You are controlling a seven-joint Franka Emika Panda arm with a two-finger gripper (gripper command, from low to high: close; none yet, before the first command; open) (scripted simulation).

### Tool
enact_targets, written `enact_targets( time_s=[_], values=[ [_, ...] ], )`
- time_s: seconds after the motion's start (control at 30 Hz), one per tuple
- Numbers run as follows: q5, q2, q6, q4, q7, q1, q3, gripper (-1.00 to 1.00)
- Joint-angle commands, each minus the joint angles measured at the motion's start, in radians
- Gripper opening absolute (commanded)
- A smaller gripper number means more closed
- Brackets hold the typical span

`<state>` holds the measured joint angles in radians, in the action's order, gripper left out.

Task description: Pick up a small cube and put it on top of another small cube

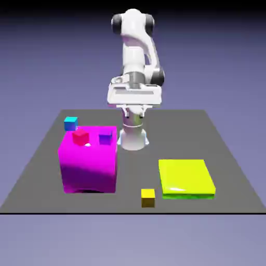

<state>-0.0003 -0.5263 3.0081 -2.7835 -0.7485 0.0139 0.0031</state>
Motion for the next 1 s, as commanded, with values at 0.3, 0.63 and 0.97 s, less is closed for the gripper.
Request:
enact_targets(
  time_s=[0.3, 0.63, 0.97],
  values=[
    [-0.003, 0.362, -0.240, 0.220, -0.062, 0.016, 0.026, 0.00],
    [-0.005, 0.725, -0.480, 0.440, -0.124, 0.032, 0.052, 0.00],
    [-0.017, 1.025, -0.423, 0.527, -0.156, 0.047, 0.053, -1.00]
  ],
)
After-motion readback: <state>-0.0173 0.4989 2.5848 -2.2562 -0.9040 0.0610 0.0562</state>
